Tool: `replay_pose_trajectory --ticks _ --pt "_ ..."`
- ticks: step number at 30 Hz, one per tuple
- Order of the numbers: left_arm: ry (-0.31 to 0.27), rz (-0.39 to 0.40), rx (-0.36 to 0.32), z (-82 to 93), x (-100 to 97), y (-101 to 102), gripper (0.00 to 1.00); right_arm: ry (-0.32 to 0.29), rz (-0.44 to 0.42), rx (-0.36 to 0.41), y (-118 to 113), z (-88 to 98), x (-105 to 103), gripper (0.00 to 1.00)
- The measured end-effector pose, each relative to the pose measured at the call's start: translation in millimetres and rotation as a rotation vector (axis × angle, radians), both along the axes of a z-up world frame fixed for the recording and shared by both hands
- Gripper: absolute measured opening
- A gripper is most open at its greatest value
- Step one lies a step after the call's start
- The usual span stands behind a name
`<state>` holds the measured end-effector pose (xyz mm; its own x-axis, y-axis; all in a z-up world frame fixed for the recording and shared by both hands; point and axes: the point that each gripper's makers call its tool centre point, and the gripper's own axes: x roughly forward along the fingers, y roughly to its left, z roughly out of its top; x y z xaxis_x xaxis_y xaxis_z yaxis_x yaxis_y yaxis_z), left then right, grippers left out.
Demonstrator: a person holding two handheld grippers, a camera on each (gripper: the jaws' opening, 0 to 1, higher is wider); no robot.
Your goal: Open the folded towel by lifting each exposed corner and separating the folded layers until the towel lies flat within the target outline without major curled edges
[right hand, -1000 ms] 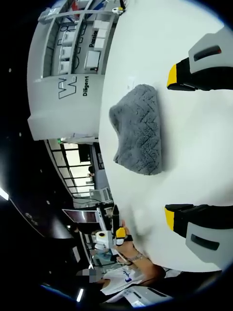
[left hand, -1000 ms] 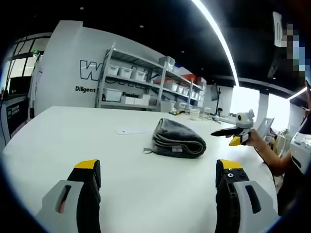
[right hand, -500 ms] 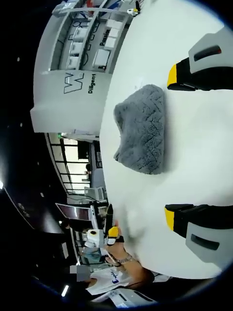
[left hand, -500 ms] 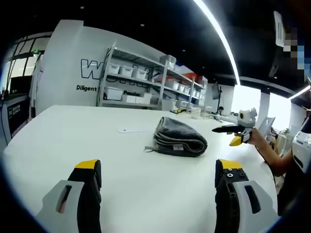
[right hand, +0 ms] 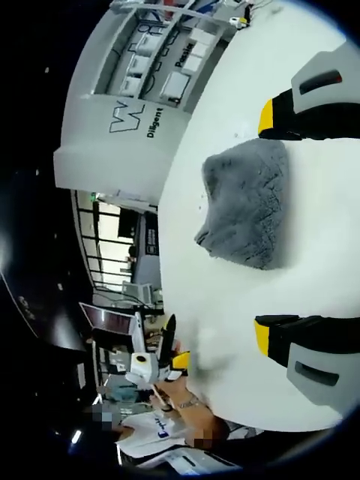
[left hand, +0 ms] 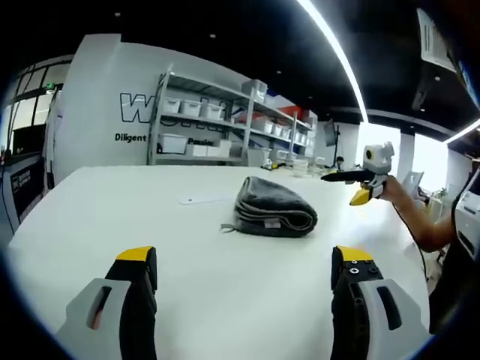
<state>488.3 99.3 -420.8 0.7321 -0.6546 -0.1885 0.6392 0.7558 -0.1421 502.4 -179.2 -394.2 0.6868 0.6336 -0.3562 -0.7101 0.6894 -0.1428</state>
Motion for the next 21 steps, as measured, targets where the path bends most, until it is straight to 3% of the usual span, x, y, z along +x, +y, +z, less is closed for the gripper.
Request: replay_pose_trajectory --ticks 10,21 --pt "-0.016 0.003 -0.008 6.4 -1.1 3 0.94 0.009 0.076 -0.018 39 8.5 15 0.95" --pt "-0.028 0.011 -0.018 11.0 -1.1 6 0.93 -0.026 0.14 -0.103 80 6.0 40 0.67"
